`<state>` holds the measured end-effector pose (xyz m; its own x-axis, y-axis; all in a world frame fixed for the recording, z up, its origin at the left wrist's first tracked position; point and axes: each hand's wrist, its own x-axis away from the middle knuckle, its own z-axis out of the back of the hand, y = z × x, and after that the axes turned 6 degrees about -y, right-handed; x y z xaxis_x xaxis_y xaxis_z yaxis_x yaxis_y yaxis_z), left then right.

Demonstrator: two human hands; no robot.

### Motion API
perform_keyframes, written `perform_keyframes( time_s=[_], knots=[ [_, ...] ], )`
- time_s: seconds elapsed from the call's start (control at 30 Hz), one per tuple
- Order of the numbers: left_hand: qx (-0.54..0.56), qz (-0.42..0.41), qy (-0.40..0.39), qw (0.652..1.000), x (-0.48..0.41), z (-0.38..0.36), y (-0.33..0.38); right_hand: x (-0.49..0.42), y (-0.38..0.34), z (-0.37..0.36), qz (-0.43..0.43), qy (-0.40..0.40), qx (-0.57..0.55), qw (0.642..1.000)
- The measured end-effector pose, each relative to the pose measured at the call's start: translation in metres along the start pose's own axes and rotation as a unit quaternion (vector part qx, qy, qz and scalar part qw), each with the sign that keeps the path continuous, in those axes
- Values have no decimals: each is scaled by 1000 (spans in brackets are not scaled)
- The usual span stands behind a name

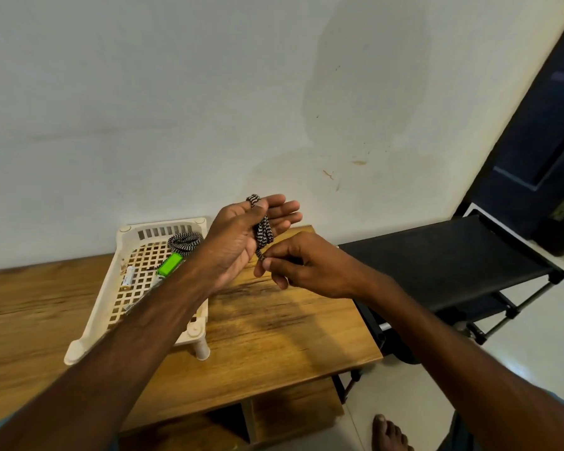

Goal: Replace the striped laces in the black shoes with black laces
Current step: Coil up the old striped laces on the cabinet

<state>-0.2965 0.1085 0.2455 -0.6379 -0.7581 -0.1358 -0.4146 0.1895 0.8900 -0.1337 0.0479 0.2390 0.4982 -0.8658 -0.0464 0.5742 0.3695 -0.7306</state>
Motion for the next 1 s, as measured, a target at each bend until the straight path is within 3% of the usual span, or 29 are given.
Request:
perform_keyframes(
  time_s=[0.07,0.17,0.33,0.43,0.67,0.8,0.93,1.0],
  knots=[
    [-110,4,30,993,1,4,-3,0,-3,0,13,3,42,999],
    [-318,29,36,947,1,8,-6,2,-3,6,30,53,118,991],
    [-372,70,9,926,5,1,-3,4,1,10,74,201,143,966],
    [-411,78,24,908,7,-6,-3,3,4,7,69,247,133,957],
    [-465,77,71,879,6,-9,-9,-4,4,-3,27,266,13,964],
    [-514,81,34,853,8,-7,-13,-6,10,0,-8,242,40,969],
    [-471,104,-39,875,10,-2,-3,-5,14,9,51,115,-83,989],
    [-440,91,-46,892,10,0,4,-6,15,10,83,121,-153,977]
  ],
)
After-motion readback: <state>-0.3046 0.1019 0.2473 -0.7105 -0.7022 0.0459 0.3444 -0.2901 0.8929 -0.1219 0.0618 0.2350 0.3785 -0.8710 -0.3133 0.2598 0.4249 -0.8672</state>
